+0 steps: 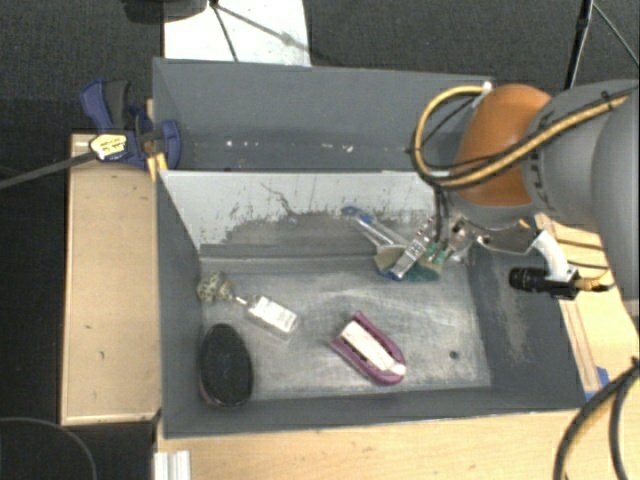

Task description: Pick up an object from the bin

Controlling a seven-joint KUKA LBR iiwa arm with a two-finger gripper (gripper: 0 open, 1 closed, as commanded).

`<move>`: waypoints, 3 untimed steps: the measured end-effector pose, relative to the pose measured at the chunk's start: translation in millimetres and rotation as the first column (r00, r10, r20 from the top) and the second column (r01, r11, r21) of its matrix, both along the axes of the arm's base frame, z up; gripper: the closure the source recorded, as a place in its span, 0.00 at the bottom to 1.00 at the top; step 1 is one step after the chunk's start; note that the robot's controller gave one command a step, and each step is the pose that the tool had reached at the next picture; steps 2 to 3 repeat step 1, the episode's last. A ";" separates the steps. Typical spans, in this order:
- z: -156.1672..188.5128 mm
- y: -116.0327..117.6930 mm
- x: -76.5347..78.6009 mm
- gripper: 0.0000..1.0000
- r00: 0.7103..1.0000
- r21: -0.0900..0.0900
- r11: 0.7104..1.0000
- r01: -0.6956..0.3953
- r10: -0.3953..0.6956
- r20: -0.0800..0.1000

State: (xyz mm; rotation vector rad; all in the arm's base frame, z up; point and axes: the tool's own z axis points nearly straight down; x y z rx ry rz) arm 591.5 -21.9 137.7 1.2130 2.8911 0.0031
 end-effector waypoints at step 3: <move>27.7 -0.4 1.0 1.00 1.000 0.000 1.000 -0.009 0.009 -0.001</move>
Offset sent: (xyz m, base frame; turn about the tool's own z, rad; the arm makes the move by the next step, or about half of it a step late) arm -0.0001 0.0000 0.0256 0.0000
